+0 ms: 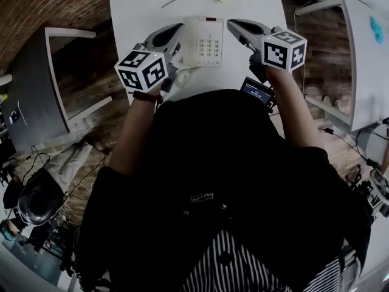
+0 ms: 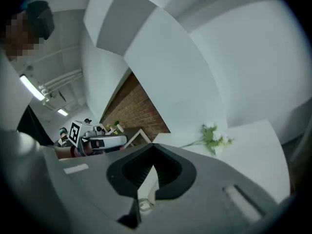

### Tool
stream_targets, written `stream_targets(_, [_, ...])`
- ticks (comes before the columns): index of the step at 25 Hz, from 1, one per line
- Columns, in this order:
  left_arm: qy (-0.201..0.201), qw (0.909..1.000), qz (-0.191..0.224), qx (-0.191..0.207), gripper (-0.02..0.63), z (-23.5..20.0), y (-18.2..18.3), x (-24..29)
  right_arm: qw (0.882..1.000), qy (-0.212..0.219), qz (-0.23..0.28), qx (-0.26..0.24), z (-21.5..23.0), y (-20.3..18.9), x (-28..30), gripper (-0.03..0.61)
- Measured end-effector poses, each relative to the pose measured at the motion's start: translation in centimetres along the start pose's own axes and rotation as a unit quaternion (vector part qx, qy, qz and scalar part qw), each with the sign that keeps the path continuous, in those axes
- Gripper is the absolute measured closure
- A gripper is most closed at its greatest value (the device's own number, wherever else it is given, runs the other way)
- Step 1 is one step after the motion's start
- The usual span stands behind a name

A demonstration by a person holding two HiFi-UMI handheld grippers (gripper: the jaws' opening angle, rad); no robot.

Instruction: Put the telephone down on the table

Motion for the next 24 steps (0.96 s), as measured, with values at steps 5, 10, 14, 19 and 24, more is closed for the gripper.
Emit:
stream_targets(5, [0.015, 0.994, 0.033, 0.103, 0.606, 3.8, 3.4, -0.9, 0.997, -0.002, 0.067, -0.049, -3.4, 3.0, -1.8, 0.577])
stream_targets(10, [0.026, 0.9912, 0.036, 0.125, 0.606, 4.3, 3.8, -2.3, 0.996, 0.007, 0.075, -0.052, -5.0, 3.1, -2.1, 0.577])
stream_targets(14, [0.03, 0.9905, 0.033, 0.13, 0.606, 5.5, 3.2, -1.5, 0.996, 0.01, 0.073, -0.051, -4.2, 2.2, -3.4, 0.577])
stream_targets(19, [0.034, 0.9889, 0.037, 0.14, 0.606, 6.6, 3.0, -1.2, 0.995, 0.014, 0.073, -0.059, -4.2, 1.9, -4.2, 0.577])
stream_targets(24, [0.034, 0.9894, 0.039, 0.135, 0.606, 7.1, 2.5, -1.1, 0.996, 0.017, 0.069, -0.061, -4.2, 1.4, -4.4, 0.577])
Point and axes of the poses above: the fingertips, and each gripper's own axes: x forward along the fingers, z to its right, y out of its top, the point moved 10 cm from there along -x, backward along the fingers, and after that the axes turned 9 degrees about -y, right-handed, at the moved point
